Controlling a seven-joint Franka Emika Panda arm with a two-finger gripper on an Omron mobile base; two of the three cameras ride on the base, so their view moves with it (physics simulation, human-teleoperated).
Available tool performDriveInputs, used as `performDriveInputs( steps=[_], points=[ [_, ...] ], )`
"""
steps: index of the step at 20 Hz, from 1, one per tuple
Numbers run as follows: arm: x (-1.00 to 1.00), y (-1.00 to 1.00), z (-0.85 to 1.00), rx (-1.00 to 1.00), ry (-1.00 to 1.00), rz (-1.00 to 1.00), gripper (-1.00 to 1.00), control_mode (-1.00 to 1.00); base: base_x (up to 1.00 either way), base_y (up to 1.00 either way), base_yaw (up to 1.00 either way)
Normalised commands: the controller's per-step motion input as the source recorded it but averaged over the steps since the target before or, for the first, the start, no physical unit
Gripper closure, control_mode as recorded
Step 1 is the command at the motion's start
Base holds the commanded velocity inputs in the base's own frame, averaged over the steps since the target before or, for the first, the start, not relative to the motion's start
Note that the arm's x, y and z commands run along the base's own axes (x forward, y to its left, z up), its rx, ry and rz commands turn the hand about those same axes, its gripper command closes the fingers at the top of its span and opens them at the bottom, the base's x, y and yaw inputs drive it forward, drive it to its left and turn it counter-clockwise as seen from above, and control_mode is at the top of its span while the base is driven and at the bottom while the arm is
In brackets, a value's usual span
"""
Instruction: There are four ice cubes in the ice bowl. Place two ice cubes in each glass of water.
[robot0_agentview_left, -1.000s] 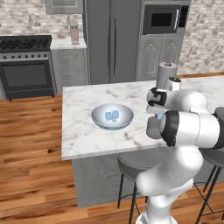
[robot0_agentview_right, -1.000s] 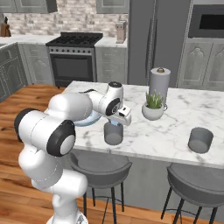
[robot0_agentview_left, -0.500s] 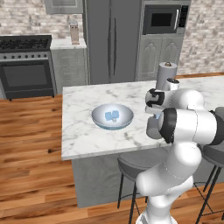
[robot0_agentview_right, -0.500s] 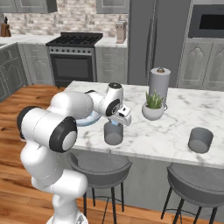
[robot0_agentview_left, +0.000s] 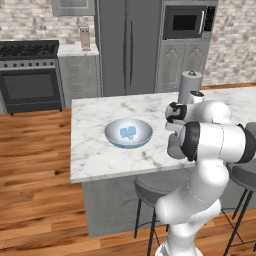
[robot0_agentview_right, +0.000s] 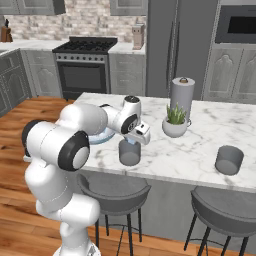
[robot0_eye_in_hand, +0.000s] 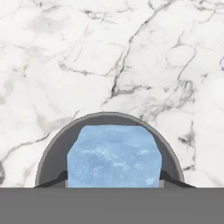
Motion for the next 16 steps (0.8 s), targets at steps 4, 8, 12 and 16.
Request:
performDriveInputs(
  steps=[4,8,12,16],
  points=[
    [0.0,0.0,-0.01,0.0,-0.01,0.0,1.0,-1.0,0.0,0.0,0.0],
    [0.0,0.0,0.0,0.0,-0.01,0.0,-1.0,-1.0,0.0,0.0,0.0],
    [0.0,0.0,0.0,0.0,0.0,0.0,-1.0,-1.0,0.0,0.0,0.0],
    [0.0,0.0,0.0,0.0,0.0,0.0,-1.0,-1.0,0.0,0.0,0.0]
  ],
)
